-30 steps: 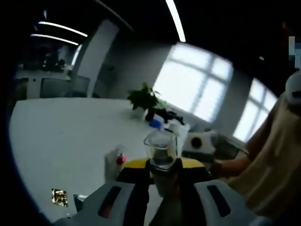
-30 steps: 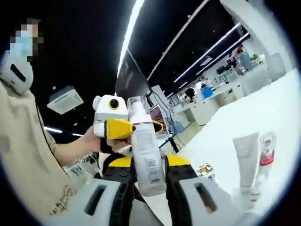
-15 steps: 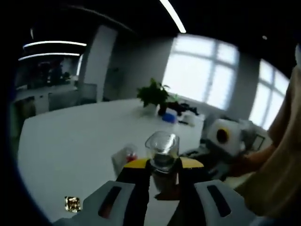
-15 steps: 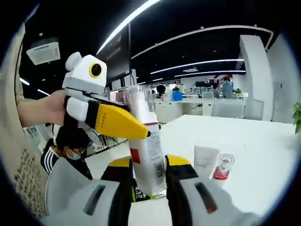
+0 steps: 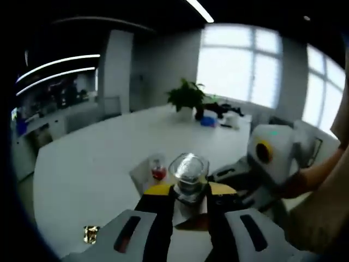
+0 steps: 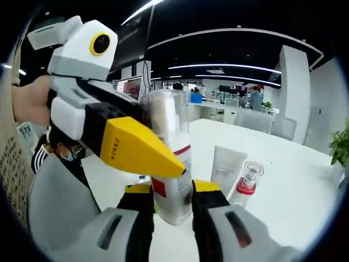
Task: Arrange the skincare products in the storage area until every visible bottle or jar stands upright without overlapping.
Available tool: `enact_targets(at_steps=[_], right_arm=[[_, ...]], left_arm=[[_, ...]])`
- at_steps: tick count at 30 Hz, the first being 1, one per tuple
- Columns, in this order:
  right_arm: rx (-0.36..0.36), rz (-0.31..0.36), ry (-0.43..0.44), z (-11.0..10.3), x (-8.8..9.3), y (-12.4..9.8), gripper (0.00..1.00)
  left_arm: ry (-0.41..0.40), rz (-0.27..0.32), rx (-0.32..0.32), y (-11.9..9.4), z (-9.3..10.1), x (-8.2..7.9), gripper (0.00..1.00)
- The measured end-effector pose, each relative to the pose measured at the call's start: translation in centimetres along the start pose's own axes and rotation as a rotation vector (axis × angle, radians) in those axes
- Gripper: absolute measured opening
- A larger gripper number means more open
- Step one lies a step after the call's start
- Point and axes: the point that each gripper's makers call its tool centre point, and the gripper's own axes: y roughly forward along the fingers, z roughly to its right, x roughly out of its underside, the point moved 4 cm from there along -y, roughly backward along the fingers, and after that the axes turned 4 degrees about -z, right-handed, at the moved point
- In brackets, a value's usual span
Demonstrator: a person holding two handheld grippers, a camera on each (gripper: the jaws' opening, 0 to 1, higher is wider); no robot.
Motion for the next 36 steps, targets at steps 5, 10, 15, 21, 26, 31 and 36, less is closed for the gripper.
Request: enact_targets(at_steps=[5,10,15,21,26,31,36], right_arm=[[-0.137,0.064,0.111,-0.4,0.8,0.4,0.24],[-0.234,0.044,0.055,-0.1,2.2,0.7,0.24],[-0.269,0.023,0.010,0.3,2.7,1.0,0.24],[-0.254,0.000,0.001,0.4,3.7,1.8,0.24],[-0.165,-0.064,-0.019,1.2,4.7,2.6,0.26],[-0.122,-0.104,-0.009,1.8,5.9,3.3,0.27],[-0.119,-0.116,0.011,1.9,6.7,3.1,0.27]], left_arm=[[0.023,-0.031,0.023,0.5,-0.4,0.6,0.20],[0.087,-0.106,0.105,1.1,-0.3,1.8,0.19],[0.093,-0.127,0.142,1.5,-0.7,2.3,0.18],[0.132,-0.190,0.168,2.4,-1.1,3.3,0.18],[0.164,-0.222,0.153,3.4,-1.5,4.1,0.17],[0.181,-0.230,0.160,4.5,-1.7,4.8,0.17],[0.194,-0.240,0.169,5.1,-1.6,5.7,0.17]])
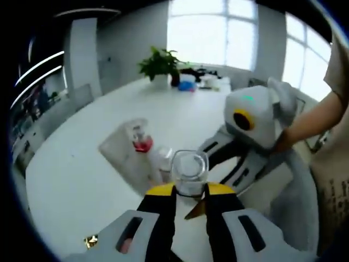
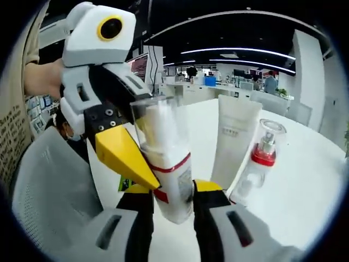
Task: Arrange the skincare products in the storage area until every visible bottle or jar stands upright without overlapping.
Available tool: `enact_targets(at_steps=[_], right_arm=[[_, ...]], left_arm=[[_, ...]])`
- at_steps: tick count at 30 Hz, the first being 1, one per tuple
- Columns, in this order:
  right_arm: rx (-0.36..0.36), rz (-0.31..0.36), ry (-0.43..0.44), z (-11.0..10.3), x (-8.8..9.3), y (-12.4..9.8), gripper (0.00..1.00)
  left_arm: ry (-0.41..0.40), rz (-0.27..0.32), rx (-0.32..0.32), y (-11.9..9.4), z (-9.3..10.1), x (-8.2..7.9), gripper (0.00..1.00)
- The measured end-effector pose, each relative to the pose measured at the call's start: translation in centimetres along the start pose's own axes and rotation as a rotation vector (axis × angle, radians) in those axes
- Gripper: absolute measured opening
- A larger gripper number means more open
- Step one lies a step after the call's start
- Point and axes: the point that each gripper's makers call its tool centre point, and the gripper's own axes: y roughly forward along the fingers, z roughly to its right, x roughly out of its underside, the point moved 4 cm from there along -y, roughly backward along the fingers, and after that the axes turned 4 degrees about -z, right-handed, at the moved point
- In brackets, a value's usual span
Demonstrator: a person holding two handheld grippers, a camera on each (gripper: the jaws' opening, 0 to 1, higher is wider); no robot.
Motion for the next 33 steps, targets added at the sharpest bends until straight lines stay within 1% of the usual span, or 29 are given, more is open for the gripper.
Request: enact_targets(at_steps=[4,6,9,12,15,18,19,20,22,25,29,33], right_arm=[[-0.002,-0.023,0.017,0.0,1.0,0.1,0.27],[-0.009,-0.046,0.039,0.0,1.7,0.1,0.30],[-0.020,-0.098,0.062,-0.1,2.6,0.1,0.36],[-0.023,-0.106,0.053,-0.1,2.6,-0.1,0.39],[-0.040,-0.128,0.044,-0.3,2.8,-0.5,0.45],[-0.060,-0.123,0.068,-0.5,2.7,-1.2,0.54],[-0.064,-0.123,0.075,-0.6,2.8,-1.3,0.57],[-0.063,-0.126,0.077,-0.6,2.7,-1.6,0.58],[-0.052,-0.133,0.075,-0.6,2.8,-1.9,0.60],[-0.034,-0.137,0.084,-0.3,3.0,-2.3,0.64],[-0.009,-0.100,0.118,-0.1,2.8,-3.0,0.73],[0.005,-0.093,0.139,0.1,2.8,-3.3,0.77]], left_arm=[[0.012,-0.025,0.003,0.8,-0.1,0.9,0.16],[0.018,-0.048,0.003,1.4,-0.4,1.6,0.16],[0.015,-0.054,0.005,1.9,-0.8,2.1,0.16],[0.017,-0.052,0.005,2.5,-1.1,2.4,0.16],[0.020,-0.049,0.006,3.1,-1.4,2.7,0.16],[0.045,-0.053,0.002,3.7,-1.6,2.9,0.16],[0.070,-0.051,0.001,3.9,-1.6,3.0,0.16],[0.078,-0.056,0.006,4.1,-1.6,3.2,0.16],[0.092,-0.064,0.006,4.5,-1.8,3.3,0.16],[0.100,-0.062,0.010,4.9,-2.2,3.3,0.16],[0.114,-0.063,0.017,5.5,-2.8,3.3,0.16],[0.131,-0.067,0.022,6.0,-3.5,3.4,0.16]])
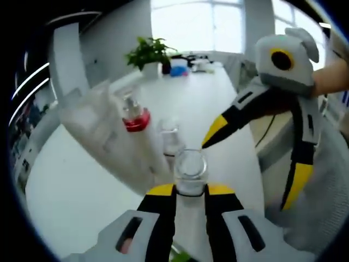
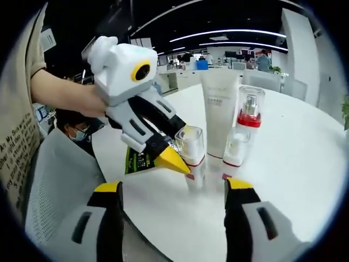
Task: Arrange the skincare products in the storage area until every visible bottle or jar stands upright without overlapping.
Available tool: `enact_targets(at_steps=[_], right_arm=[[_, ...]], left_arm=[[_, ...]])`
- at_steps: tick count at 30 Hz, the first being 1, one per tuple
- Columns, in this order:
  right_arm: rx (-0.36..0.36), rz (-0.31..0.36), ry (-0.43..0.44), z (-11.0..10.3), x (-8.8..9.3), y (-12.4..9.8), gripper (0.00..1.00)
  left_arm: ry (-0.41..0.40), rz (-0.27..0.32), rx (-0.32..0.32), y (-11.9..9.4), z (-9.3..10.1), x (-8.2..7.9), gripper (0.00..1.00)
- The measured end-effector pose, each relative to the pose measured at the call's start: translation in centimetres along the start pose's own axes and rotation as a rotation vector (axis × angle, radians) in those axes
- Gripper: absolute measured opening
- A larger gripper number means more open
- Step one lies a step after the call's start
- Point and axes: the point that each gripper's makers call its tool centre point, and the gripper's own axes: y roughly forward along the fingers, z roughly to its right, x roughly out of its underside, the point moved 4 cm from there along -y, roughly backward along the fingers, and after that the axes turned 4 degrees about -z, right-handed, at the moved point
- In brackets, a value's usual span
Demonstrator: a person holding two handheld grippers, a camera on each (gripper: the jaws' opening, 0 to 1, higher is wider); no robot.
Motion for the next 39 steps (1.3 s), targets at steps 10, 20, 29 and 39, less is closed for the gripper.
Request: enact_targets(at_steps=[10,20,29,39], right_arm=[[0.033,0.018,0.058,0.7,0.1,-0.3,0.79],[0.042,0.016,0.076,1.0,0.3,-0.3,0.79],[0.048,0.012,0.083,1.1,0.4,-0.3,0.79],[0.051,0.011,0.086,1.2,0.5,-0.3,0.79]], left_arm=[[0.009,0.020,-0.004,0.9,-1.7,-0.6,0.17],[0.028,0.034,0.009,1.6,-2.1,-1.3,0.17],[0.027,0.043,0.020,1.9,-2.4,-1.3,0.17],[0.006,0.034,0.043,2.4,-1.9,-0.9,0.25]])
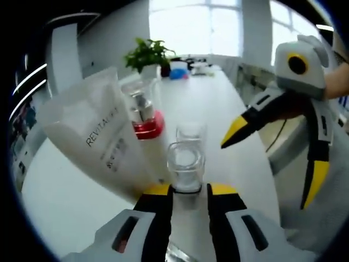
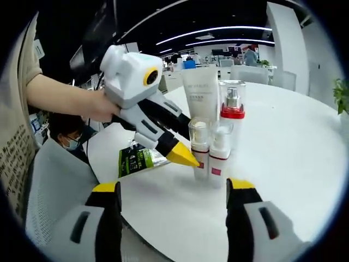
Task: Arrange the skincare products in the storage area until every visible bottle or jar stands upright without overlapping.
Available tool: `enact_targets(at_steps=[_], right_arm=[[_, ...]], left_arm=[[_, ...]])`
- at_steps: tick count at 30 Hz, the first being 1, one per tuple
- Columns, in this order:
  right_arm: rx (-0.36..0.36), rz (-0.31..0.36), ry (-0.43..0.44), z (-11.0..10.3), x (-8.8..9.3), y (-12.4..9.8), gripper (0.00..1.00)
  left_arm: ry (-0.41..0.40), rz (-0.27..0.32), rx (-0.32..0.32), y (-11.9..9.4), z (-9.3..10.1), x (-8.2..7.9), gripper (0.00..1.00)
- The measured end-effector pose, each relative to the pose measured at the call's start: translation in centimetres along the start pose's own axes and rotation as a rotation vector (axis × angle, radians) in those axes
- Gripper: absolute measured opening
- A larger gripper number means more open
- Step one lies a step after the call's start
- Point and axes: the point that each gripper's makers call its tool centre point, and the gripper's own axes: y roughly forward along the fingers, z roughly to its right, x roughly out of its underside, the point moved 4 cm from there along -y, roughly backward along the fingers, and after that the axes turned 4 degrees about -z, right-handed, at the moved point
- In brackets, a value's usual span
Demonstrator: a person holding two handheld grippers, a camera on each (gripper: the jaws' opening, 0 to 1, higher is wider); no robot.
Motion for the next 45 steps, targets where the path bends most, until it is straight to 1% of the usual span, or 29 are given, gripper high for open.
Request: enact_targets(at_steps=[3,7,11,15,23,25,31,32,34,38,40,43,45], right_arm=[[-0.001,-0.004,-0.002,0.0,0.1,0.1,0.79],[-0.004,-0.008,-0.008,-0.1,0.1,0.1,0.79],[-0.004,-0.012,-0.015,-0.2,0.1,0.1,0.79],[-0.005,-0.008,-0.014,-0.2,0.0,0.0,0.79],[-0.021,0.004,-0.032,-0.8,-0.4,0.0,0.79],[-0.019,0.004,-0.037,-0.8,-0.5,-0.1,0.79],[-0.003,0.020,-0.033,-0.7,-0.9,-0.4,0.80],[-0.001,0.023,-0.033,-0.7,-1.0,-0.5,0.80],[-0.002,0.023,-0.043,-0.9,-1.1,-0.6,0.79],[-0.020,0.014,-0.080,-1.8,-1.4,-0.8,0.80],[-0.030,0.012,-0.091,-2.3,-1.4,-0.9,0.80],[-0.037,0.011,-0.110,-2.8,-1.5,-1.1,0.80],[-0.043,0.023,-0.112,-3.0,-1.9,-1.3,0.80]], left_arm=[[0.001,-0.018,0.003,0.1,0.3,0.3,0.30],[-0.014,-0.033,-0.003,-0.4,0.4,0.9,0.34],[-0.026,-0.050,-0.007,-1.1,0.5,1.6,0.37],[-0.047,-0.062,-0.020,-2.4,0.7,2.3,0.40],[-0.119,-0.086,-0.107,-5.9,0.8,4.5,0.49],[-0.147,-0.089,-0.137,-6.9,0.9,5.0,0.51],[-0.225,-0.094,-0.199,-9.2,1.6,6.5,0.60],[-0.250,-0.100,-0.210,-9.6,1.8,6.9,0.63],[-0.275,-0.099,-0.225,-10.2,2.2,7.4,0.66],[-0.319,-0.092,-0.258,-11.5,3.1,8.3,0.69],[-0.344,-0.087,-0.264,-12.1,3.6,8.7,0.71],[-0.353,-0.094,-0.274,-12.8,4.4,9.2,0.76],[-0.365,-0.095,-0.282,-13.3,5.0,9.5,0.78]])
